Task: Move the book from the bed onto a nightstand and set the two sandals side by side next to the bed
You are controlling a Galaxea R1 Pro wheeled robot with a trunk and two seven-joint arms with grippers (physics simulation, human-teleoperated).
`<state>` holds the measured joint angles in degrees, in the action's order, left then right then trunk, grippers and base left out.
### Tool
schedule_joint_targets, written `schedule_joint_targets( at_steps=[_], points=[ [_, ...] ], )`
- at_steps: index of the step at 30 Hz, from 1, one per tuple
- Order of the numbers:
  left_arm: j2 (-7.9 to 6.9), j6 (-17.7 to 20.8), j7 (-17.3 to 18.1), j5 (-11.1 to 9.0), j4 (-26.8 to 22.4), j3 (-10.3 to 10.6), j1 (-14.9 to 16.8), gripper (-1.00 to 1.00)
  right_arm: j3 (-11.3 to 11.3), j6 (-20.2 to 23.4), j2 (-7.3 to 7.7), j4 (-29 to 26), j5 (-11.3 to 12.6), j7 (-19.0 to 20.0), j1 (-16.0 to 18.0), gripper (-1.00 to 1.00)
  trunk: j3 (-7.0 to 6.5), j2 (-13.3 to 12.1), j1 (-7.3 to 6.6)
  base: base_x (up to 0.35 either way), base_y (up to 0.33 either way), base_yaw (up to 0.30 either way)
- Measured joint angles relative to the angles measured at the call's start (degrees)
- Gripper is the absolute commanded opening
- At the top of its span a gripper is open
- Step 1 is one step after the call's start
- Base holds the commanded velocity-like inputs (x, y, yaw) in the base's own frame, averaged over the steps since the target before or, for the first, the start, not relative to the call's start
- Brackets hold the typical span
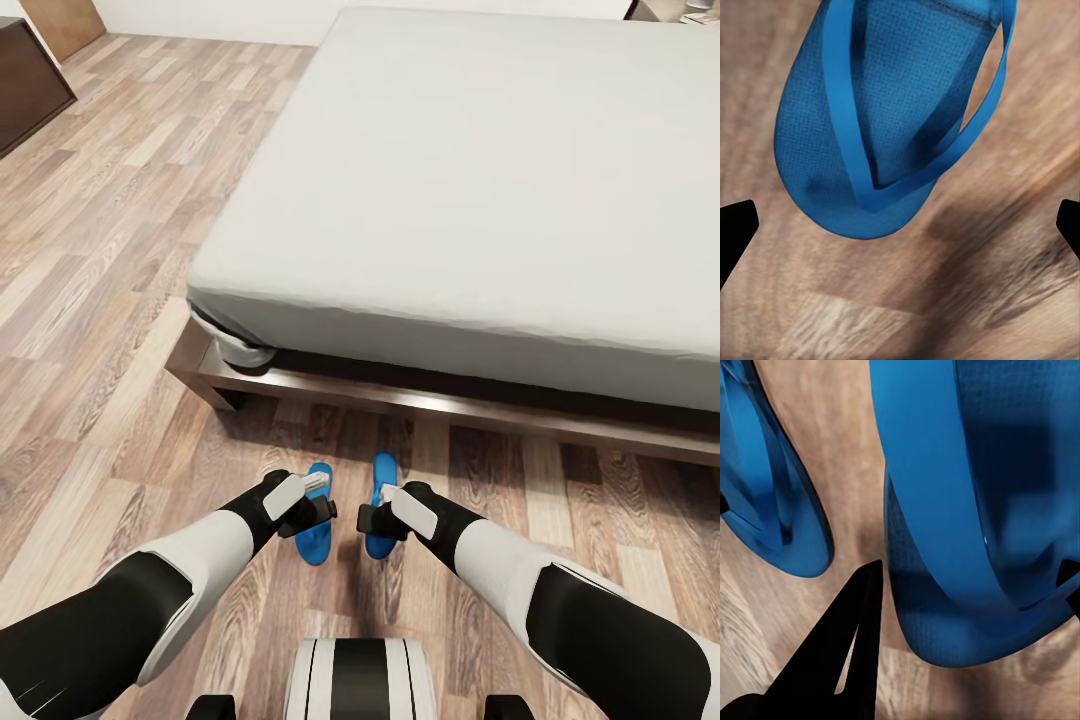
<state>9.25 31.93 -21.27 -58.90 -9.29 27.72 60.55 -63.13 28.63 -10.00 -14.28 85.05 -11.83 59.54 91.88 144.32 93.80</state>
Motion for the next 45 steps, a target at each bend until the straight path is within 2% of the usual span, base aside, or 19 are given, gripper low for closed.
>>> schedule_joint_targets(
  at_steps=[45],
  points=[
    [-0.12,-0.09,0.0,0.0,0.0,0.0,0.0,1.0,0.09,0.41,0.0,0.44,0.16,-0.35,0.0,-1.0,0.0,0.0,0.0,0.0,0.048,0.0]
  ],
)
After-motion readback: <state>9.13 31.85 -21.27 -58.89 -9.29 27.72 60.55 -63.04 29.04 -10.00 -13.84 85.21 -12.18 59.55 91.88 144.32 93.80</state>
